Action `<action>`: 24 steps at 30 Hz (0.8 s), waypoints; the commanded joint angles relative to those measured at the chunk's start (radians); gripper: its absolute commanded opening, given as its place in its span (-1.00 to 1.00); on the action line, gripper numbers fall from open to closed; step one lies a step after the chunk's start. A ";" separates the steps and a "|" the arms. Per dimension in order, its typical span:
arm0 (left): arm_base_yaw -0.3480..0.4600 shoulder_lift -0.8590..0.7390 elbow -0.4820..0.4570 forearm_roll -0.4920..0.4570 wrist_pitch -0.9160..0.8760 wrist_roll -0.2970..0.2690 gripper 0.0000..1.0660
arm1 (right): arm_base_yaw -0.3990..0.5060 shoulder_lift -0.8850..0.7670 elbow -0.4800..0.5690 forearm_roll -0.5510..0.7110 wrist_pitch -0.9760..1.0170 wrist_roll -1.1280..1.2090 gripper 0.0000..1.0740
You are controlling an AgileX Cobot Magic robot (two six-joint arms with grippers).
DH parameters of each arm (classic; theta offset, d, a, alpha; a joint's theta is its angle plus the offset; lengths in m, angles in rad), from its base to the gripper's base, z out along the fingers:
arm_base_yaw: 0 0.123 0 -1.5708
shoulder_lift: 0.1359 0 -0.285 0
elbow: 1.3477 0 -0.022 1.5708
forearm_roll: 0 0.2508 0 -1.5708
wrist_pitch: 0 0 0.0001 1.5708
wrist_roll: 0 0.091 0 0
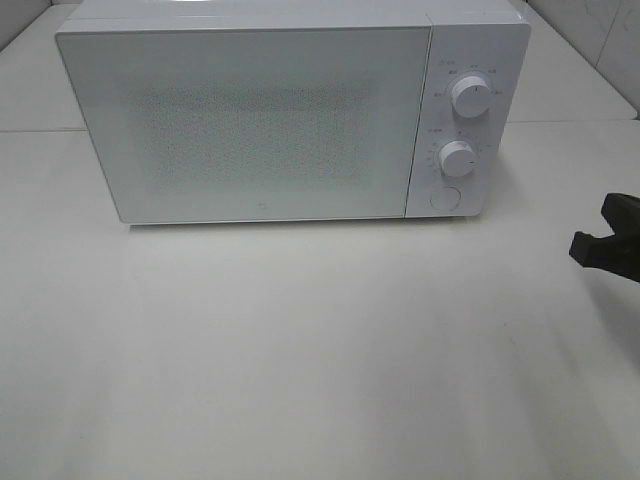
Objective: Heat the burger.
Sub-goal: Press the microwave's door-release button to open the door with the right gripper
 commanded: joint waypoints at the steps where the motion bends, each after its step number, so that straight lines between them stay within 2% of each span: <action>1: -0.004 -0.017 0.002 -0.006 -0.012 -0.006 0.92 | -0.002 0.013 -0.002 -0.026 -0.146 0.018 -1.00; 6: -0.004 -0.017 0.002 -0.006 -0.012 -0.006 0.92 | -0.002 0.043 -0.002 -0.100 -0.146 0.112 -1.00; 8: -0.004 -0.017 0.002 -0.006 -0.012 -0.006 0.92 | -0.002 0.046 -0.002 -0.139 -0.146 0.220 -1.00; 15: -0.004 -0.017 0.002 -0.006 -0.012 -0.006 0.92 | -0.002 0.046 -0.002 -0.152 -0.146 0.482 -1.00; 17: -0.004 -0.017 0.002 -0.006 -0.012 -0.006 0.92 | -0.002 0.046 -0.002 -0.196 -0.138 0.723 -1.00; 21: -0.004 -0.017 0.002 -0.006 -0.012 -0.006 0.92 | 0.011 0.046 -0.002 -0.176 -0.136 0.894 -1.00; 22: -0.004 -0.017 0.002 -0.006 -0.012 -0.006 0.92 | 0.035 0.046 -0.002 -0.135 -0.128 0.940 -1.00; 23: -0.004 -0.017 0.002 -0.006 -0.012 -0.006 0.92 | 0.103 0.053 -0.003 -0.034 -0.110 1.007 -1.00; 24: -0.004 -0.017 0.002 -0.006 -0.012 -0.006 0.92 | 0.103 0.053 -0.003 -0.034 -0.110 1.007 -1.00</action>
